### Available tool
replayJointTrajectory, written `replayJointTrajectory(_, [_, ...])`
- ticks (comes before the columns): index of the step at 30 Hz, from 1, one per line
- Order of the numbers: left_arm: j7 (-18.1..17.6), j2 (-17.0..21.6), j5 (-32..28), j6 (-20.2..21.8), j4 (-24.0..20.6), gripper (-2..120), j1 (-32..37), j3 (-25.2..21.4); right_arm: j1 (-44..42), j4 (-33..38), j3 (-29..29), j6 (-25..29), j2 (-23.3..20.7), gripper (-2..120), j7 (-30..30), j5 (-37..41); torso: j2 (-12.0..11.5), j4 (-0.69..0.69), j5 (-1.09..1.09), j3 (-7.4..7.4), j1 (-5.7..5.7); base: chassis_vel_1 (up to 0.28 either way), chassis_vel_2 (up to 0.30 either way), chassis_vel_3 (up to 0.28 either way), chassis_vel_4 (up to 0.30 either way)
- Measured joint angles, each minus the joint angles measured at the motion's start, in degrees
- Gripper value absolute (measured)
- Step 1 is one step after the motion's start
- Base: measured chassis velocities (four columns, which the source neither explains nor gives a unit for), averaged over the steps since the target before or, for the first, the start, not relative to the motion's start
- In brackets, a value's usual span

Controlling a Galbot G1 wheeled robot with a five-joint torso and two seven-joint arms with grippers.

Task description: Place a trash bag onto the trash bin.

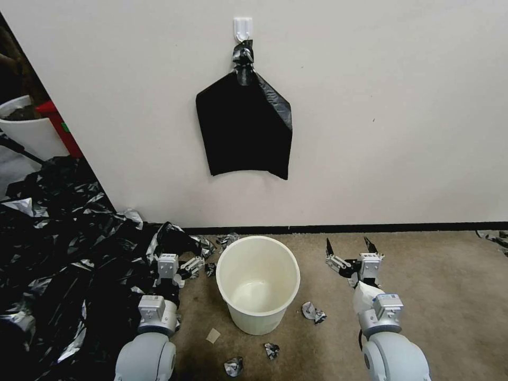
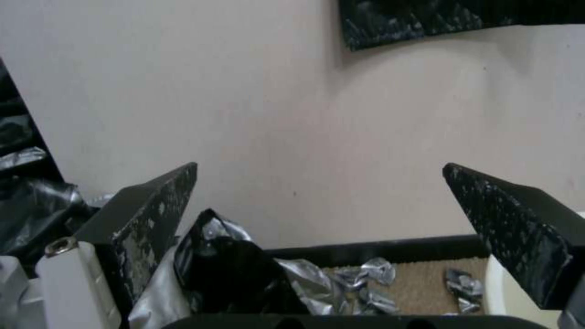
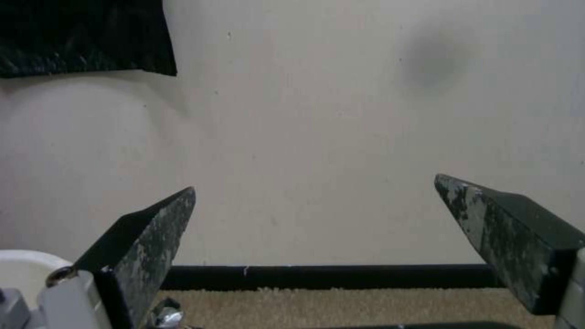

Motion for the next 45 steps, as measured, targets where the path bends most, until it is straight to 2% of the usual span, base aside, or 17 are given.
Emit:
replayJointTrajectory(10, [-0.12, 0.11, -0.30, -0.05, -0.06, 100, -0.01, -0.01, -0.10, 0.23, -0.08, 0.15, -0.06, 100, 0.43, 0.09, 0.00, 0.00, 0.00, 0.00, 0.00, 0.000, 0.000, 0.000, 0.000])
replayJointTrajectory(12, [-2.19, 1.17, -3.13, -0.68, -0.92, 100, -0.22, -0.20, -1.42, 2.65, -0.75, 2.31, -0.72, 100, 4.52, 1.17, 0.00, 0.01, -0.03, 0.00, 0.00, 0.000, 0.000, 0.000, 0.000])
replayJointTrajectory(13, [-2.19, 1.17, -3.13, -0.68, -0.92, 100, -0.22, -0.20, -1.42, 2.65, -0.75, 2.31, -0.72, 100, 4.52, 1.17, 0.00, 0.01, -0.03, 0.00, 0.00, 0.000, 0.000, 0.000, 0.000])
replayJointTrajectory(18, [-9.93, 4.91, -12.58, -3.32, -4.09, 100, -1.12, -1.32, -4.49, 8.29, -2.37, 7.47, -2.35, 100, 14.09, 3.71, 0.00, 0.00, -0.01, -0.01, 0.00, 0.000, 0.000, 0.000, 0.000])
replayJointTrajectory(25, [-10.81, 5.34, -13.58, -3.80, -4.41, 100, -1.15, -1.45, -4.48, 8.63, -2.88, 9.48, -3.13, 100, 14.70, 3.44, 0.00, -0.03, -0.01, 0.00, 0.00, 0.000, 0.000, 0.000, 0.000])
replayJointTrajectory(27, [-9.69, 5.32, -11.21, -5.17, -4.61, 100, -0.82, -2.46, -2.48, 6.64, -3.70, 13.18, -4.97, 100, 11.26, 0.96, 0.00, 0.03, 0.01, 0.00, 0.00, 0.000, 0.000, 0.000, 0.000])
replayJointTrajectory(28, [-9.69, 5.32, -11.21, -5.17, -4.61, 100, -0.82, -2.46, -2.48, 6.64, -3.70, 13.18, -4.97, 100, 11.26, 0.96, 0.00, 0.03, 0.01, 0.00, 0.00, 0.000, 0.000, 0.000, 0.000])
replayJointTrajectory(31, [-5.60, 5.03, -3.48, -9.34, -4.98, 100, 0.39, -5.55, -1.58, 5.61, -4.03, 14.89, -5.76, 100, 9.66, -0.23, 0.00, 0.01, 0.00, 0.00, 0.00, 0.000, 0.000, 0.000, 0.000])
replayJointTrajectory(33, [-5.33, 5.02, -3.28, -9.78, -5.06, 100, 0.46, -5.74, -1.28, 5.27, -4.28, 15.28, -5.95, 100, 9.28, -0.11, 0.00, 0.00, 0.01, 0.00, 0.00, 0.000, 0.000, 0.000, 0.000])
replayJointTrajectory(35, [-2.26, 4.49, -2.54, -13.07, -5.29, 100, 1.37, -5.80, 1.98, 1.33, -6.40, 17.98, -7.39, 100, 5.43, 2.09, 0.00, -0.03, -0.03, 0.00, 0.00, 0.000, 0.000, 0.000, 0.000])
replayJointTrajectory(36, [-2.26, 4.49, -2.54, -13.07, -5.29, 100, 1.37, -5.80, 1.98, 1.33, -6.40, 17.98, -7.39, 100, 5.43, 2.09, 0.00, -0.03, -0.03, 0.00, 0.00, 0.000, 0.000, 0.000, 0.000])
replayJointTrajectory(38, [1.90, 3.45, -1.40, -17.40, -5.62, 100, 2.80, -6.01, 5.67, -2.56, -8.60, 20.49, -8.80, 100, 1.44, 4.32, 0.00, 0.05, 0.06, 0.01, 0.00, 0.000, 0.000, 0.000, 0.000])
replayJointTrajectory(39, [2.68, 2.80, -1.02, -18.21, -5.60, 100, 3.43, -6.18, 6.60, -3.53, -9.33, 20.80, -8.96, 100, 0.83, 4.85, 0.00, -0.01, -0.06, 0.01, 0.00, 0.000, 0.000, 0.000, 0.000])
replayJointTrajectory(41, [3.27, 2.23, -0.71, -18.78, -5.55, 100, 3.99, -6.40, 7.94, -4.43, -10.79, 20.54, -8.79, 100, 0.37, 5.17, 0.00, 0.02, -0.03, 0.01, 0.01, 0.000, 0.000, 0.000, 0.000])
replayJointTrajectory(42, [3.43, 1.97, -0.60, -19.12, -5.56, 100, 4.28, -6.68, 8.57, -4.79, -11.40, 20.35, -8.69, 100, 0.30, 5.31, 0.00, 0.01, 0.08, 0.00, 0.00, 0.000, 0.000, 0.000, 0.000])
replayJointTrajectory(43, [3.51, 1.70, -0.52, -19.30, -5.55, 100, 4.56, -6.87, 8.90, -5.08, -11.82, 20.14, -8.70, 100, 0.30, 5.43, 0.00, 0.02, -0.02, 0.01, 0.01, 0.000, 0.000, 0.000, 0.000])
replayJointTrajectory(45, [3.55, 1.45, -0.44, -19.44, -5.55, 100, 4.72, -6.96, 9.05, -5.24, -12.08, 20.03, -8.70, 100, 0.29, 5.52, 0.00, 0.00, -0.05, 0.00, 0.01, 0.000, 0.000, 0.000, 0.000])
